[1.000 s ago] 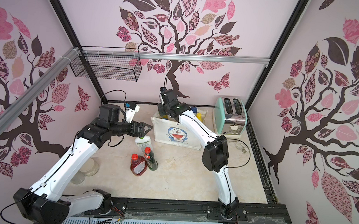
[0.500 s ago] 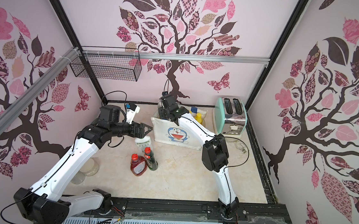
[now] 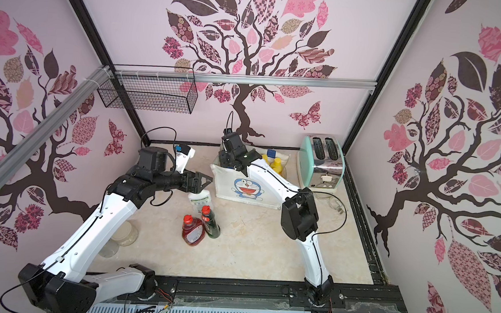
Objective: Pack dish soap into the shopping bag
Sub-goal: Place the bottle of dish soap in the shopping bag.
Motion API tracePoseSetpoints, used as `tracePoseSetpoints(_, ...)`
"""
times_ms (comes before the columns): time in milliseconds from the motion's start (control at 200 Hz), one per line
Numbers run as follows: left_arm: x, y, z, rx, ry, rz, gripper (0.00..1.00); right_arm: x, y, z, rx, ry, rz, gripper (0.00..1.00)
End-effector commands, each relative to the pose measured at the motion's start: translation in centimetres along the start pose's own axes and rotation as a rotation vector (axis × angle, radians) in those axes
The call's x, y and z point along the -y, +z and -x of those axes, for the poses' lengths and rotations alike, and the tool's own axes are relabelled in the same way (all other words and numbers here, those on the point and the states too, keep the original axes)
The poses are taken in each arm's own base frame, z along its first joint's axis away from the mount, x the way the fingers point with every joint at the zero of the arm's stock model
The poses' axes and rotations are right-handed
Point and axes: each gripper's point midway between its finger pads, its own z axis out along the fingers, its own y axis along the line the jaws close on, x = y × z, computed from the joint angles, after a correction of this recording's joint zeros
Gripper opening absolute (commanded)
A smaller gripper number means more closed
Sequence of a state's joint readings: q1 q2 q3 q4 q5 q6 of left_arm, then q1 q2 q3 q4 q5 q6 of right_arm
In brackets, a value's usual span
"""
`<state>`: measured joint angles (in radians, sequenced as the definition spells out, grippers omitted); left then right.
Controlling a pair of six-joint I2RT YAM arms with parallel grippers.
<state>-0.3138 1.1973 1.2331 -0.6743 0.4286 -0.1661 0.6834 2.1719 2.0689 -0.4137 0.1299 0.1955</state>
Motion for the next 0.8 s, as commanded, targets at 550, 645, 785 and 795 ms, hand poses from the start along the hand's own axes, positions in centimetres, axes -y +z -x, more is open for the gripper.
tracePoseSetpoints(550, 0.1, -0.5, -0.2, 0.017, 0.008, -0.005, 0.97, -1.6, -2.9, 5.7, 0.162, 0.009, 0.079, 0.31)
tracePoseSetpoints(645, 0.1, -0.6, -0.1, 0.021, 0.010, -0.004, 0.97, -1.5, -3.4, 6.0, 0.166, 0.000, 0.073, 0.39)
tracePoseSetpoints(785, 0.1, -0.6, 0.1, 0.025, 0.011, 0.000, 0.97, -1.4, -4.2, 6.6, 0.168, -0.020, 0.060, 0.53)
tracePoseSetpoints(795, 0.2, -0.6, 0.1, 0.026, 0.010, 0.000, 0.97, -1.3, -4.2, 6.6, 0.167, -0.021, 0.058, 0.53)
